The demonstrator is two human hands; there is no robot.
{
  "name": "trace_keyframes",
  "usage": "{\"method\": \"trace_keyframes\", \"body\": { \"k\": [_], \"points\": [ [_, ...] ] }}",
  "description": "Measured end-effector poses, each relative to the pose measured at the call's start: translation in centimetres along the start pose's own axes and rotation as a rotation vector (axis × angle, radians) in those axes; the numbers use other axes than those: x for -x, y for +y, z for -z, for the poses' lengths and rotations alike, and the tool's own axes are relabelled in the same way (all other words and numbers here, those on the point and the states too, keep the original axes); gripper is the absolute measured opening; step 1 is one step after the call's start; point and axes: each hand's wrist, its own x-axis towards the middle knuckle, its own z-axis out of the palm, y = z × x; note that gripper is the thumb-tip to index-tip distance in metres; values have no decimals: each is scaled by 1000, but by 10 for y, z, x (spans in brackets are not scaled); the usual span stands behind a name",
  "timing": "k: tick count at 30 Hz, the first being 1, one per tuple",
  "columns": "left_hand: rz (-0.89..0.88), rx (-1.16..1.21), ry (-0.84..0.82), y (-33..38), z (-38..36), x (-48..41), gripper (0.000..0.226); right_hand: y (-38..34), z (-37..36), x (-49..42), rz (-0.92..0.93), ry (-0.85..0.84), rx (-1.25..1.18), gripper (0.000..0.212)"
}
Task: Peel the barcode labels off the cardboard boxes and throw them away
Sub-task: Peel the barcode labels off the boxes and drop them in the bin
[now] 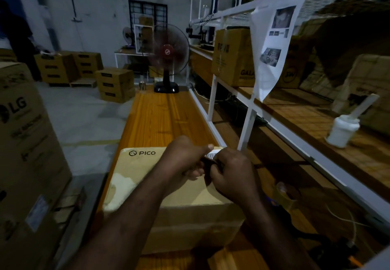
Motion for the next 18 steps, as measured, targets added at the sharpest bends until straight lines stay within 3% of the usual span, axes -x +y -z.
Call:
{"method": "trace_keyframes", "body": {
  "k": [2,5,7,13,18],
  "points": [
    [5,-39,45,4,-5,3,29,-4,4,9,0,32,-5,11],
    [-17,-100,44,2,-7,14,64,-9,13,29,6,53,-45,18],
    [-101,-154,89,-5,-9,27,71,-15,21,43,1,55,-133,26],
    [-384,-180,259,-36,-27,80,43,-13,36,68,-189,312,-484,23],
    [-392,-183,339,-47,-33,94,37,-11,30,75,-179,311,-372,15]
  ]
}}
